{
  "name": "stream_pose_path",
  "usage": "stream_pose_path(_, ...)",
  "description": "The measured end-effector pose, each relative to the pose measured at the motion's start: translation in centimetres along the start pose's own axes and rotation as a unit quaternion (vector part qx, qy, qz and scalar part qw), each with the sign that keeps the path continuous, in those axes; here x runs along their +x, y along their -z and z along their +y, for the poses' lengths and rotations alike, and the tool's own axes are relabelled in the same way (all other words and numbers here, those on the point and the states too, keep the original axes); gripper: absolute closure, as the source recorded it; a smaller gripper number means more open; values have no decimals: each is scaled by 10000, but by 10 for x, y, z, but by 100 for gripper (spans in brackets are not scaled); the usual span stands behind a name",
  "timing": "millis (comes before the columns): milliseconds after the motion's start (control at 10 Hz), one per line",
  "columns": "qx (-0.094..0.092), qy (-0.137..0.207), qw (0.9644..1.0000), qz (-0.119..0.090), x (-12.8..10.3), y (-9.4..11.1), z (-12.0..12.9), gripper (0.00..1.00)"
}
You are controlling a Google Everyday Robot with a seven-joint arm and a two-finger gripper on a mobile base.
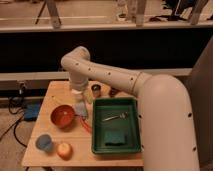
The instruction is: Place banana in red bowl
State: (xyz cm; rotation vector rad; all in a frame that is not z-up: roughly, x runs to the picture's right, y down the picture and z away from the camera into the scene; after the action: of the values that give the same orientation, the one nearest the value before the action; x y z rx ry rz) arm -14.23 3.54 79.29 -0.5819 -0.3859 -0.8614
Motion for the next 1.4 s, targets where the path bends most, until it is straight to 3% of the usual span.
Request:
stream_pose_path(400, -4, 177, 9998, 22, 0, -6, -39, 20)
stream_pose_path(800, 167, 675, 9976, -18, -9, -13, -75, 20)
stream_pose_path(1000, 150, 1164, 9930, 94, -7, -17, -97, 20)
stream_pose_path(1200, 184, 1761, 9836, 339, 8, -20, -110, 20)
stream_pose_path(1400, 378, 2267, 9719, 503, 17, -20, -112, 20)
